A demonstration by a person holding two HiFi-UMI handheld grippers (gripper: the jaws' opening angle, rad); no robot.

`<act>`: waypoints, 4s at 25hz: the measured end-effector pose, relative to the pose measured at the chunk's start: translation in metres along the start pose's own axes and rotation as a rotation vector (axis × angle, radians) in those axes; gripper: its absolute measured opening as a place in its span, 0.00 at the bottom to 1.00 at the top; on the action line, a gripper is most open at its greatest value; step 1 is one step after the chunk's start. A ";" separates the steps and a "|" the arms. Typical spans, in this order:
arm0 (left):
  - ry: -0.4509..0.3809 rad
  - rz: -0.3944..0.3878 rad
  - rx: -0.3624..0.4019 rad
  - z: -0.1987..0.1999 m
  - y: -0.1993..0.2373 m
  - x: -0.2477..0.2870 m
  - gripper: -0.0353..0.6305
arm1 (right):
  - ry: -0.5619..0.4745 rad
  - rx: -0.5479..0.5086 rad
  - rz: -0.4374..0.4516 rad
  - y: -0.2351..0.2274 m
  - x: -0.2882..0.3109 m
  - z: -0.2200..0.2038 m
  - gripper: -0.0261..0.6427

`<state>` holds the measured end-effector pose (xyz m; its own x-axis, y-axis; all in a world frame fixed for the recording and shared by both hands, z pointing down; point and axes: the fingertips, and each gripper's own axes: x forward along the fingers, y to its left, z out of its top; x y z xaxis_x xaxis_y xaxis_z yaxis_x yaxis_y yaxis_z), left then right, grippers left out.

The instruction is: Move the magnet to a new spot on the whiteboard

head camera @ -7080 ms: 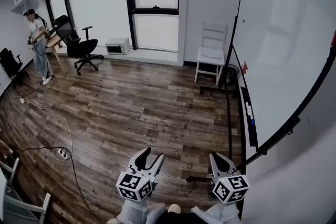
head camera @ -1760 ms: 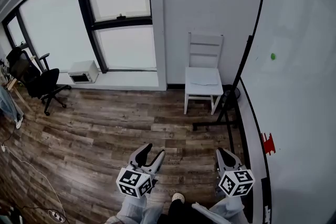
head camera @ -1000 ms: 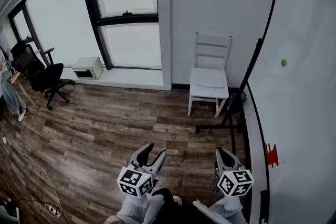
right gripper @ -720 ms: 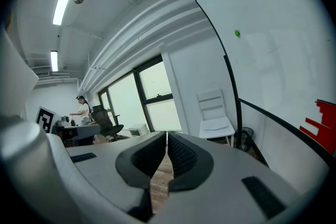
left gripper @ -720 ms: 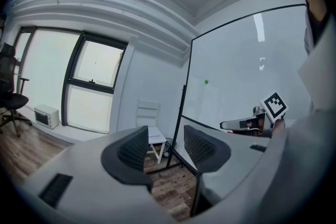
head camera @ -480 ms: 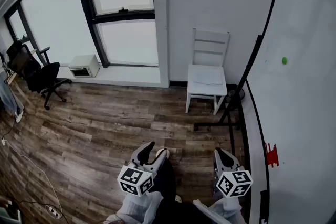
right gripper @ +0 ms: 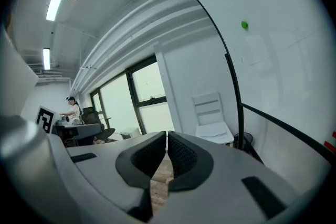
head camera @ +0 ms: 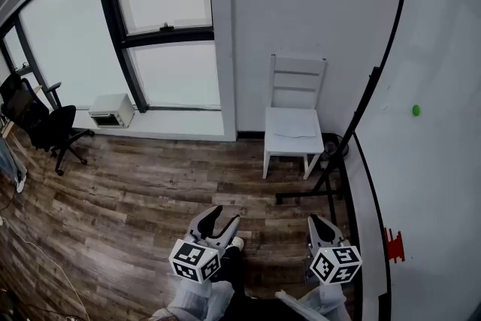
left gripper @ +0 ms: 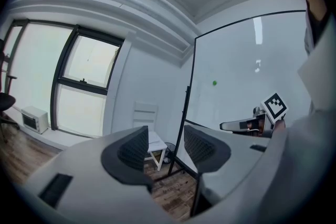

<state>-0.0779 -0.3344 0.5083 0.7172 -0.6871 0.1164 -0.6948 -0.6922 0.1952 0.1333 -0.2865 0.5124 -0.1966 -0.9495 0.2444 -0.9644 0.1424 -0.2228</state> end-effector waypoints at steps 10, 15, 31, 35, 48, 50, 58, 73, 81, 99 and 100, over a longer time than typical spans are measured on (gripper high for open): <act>0.028 -0.101 0.007 0.042 0.069 0.087 0.36 | -0.006 0.023 -0.083 -0.010 0.086 0.044 0.09; 0.043 -0.159 0.021 0.060 0.096 0.120 0.36 | -0.018 0.039 -0.139 -0.016 0.119 0.061 0.09; 0.079 -0.394 0.056 0.085 0.122 0.240 0.36 | -0.098 0.087 -0.392 -0.069 0.157 0.096 0.09; 0.084 -0.469 0.067 0.087 0.113 0.271 0.36 | -0.127 0.103 -0.470 -0.088 0.152 0.101 0.09; 0.092 -0.741 0.122 0.085 0.050 0.329 0.36 | -0.205 0.149 -0.749 -0.126 0.089 0.085 0.09; 0.101 -0.774 0.119 0.080 0.035 0.333 0.36 | -0.202 0.160 -0.787 -0.128 0.074 0.079 0.09; 0.139 -0.899 0.099 0.062 -0.029 0.332 0.36 | -0.217 0.204 -0.924 -0.140 0.013 0.063 0.09; 0.129 -1.119 0.084 0.074 -0.161 0.350 0.36 | -0.269 0.187 -1.042 -0.165 -0.054 0.087 0.09; 0.080 -1.215 0.094 0.094 -0.228 0.362 0.36 | -0.324 0.154 -1.099 -0.184 -0.086 0.109 0.09; -0.152 -1.246 0.175 0.169 -0.331 0.385 0.36 | -0.405 0.009 -1.152 -0.213 -0.132 0.170 0.09; -0.165 -1.247 0.179 0.172 -0.335 0.386 0.36 | -0.406 0.000 -1.155 -0.215 -0.134 0.173 0.09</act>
<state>0.4229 -0.4057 0.3200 0.8810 0.4392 -0.1758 0.4375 -0.8978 -0.0506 0.3974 -0.2381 0.3645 0.8439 -0.5363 -0.0139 -0.5359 -0.8414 -0.0697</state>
